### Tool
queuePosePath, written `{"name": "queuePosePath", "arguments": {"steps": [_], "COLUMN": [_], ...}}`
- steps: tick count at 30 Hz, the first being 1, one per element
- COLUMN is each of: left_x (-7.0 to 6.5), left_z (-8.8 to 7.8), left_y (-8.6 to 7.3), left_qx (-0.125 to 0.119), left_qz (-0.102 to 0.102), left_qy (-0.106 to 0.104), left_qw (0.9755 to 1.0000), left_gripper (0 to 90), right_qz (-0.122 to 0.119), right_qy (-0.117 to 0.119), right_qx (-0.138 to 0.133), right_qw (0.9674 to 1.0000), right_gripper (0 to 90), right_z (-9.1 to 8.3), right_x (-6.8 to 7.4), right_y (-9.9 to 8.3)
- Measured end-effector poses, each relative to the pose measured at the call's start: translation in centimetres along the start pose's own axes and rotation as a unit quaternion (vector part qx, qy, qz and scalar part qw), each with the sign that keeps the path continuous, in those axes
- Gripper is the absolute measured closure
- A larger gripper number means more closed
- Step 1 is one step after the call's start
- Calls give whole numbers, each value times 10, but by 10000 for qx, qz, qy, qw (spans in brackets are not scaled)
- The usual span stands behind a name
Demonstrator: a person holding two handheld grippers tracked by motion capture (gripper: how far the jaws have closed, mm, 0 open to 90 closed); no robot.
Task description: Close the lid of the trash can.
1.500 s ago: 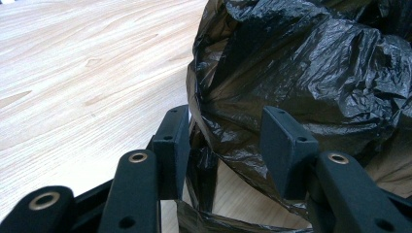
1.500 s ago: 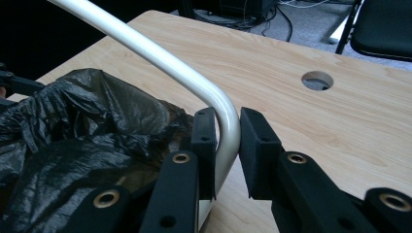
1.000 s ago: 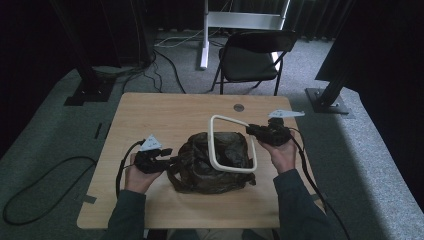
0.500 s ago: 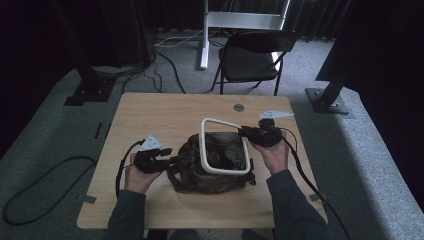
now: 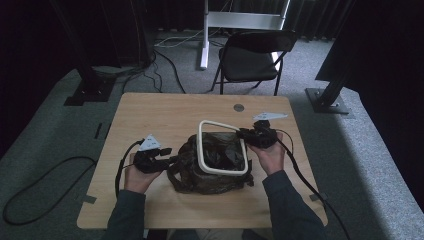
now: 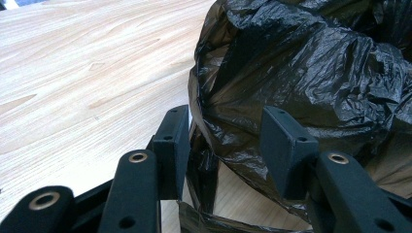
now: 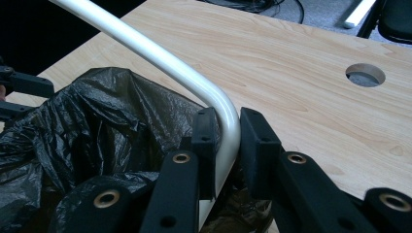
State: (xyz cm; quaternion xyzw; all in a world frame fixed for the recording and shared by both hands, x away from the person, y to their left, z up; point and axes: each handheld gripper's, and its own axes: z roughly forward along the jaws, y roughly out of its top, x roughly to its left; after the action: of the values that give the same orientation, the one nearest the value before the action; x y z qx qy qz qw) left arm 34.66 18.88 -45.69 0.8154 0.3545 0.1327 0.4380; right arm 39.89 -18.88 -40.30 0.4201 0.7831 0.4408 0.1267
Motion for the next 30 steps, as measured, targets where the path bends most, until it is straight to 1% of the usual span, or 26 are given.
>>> {"name": "queuePosePath", "arguments": {"steps": [7,9,10,11,13,18,22,23,26,27,30], "left_x": [0,0,0,0,0,-4,-14,-20,-29,-32,-36], "left_z": [0,-1,-1,-2,-3,-6,-13,-17,-21,-22,-19], "left_y": [0,1,1,1,2,6,17,23,34,37,44], "left_qx": [-27,-43,-60,-80,-123,-217,-353,-422,-509,-565,-594], "left_qz": [-14,-11,-15,-34,-64,-59,3,72,175,181,183], "left_qy": [-12,-20,-27,-46,-94,-160,-118,-100,-70,-95,-108], "left_qw": [10000,10000,10000,10000,9999,9996,9993,9990,9985,9982,9980], "left_gripper": [552,552,552,552,552,552,552,552,541,536,534], "right_qz": [-24,-68,-131,-123,-59,-104,-157,-158,-180,-192,-195], "right_qy": [-116,-195,-280,-278,-221,-255,-303,-308,-357,-382,-400], "right_qx": [75,130,152,196,175,180,186,191,206,216,221], "right_qw": [9999,9997,9994,9993,9996,9995,9992,9992,9990,9988,9988], "right_gripper": [777,794,797,798,799,799,798,798,798,798,798], "right_z": [3,6,7,8,9,10,10,10,10,11,11], "right_x": [2,3,4,4,4,6,7,8,9,10,10], "right_y": [-1,-2,-3,-3,-4,-3,-3,-3,-2,-2,-2]}}
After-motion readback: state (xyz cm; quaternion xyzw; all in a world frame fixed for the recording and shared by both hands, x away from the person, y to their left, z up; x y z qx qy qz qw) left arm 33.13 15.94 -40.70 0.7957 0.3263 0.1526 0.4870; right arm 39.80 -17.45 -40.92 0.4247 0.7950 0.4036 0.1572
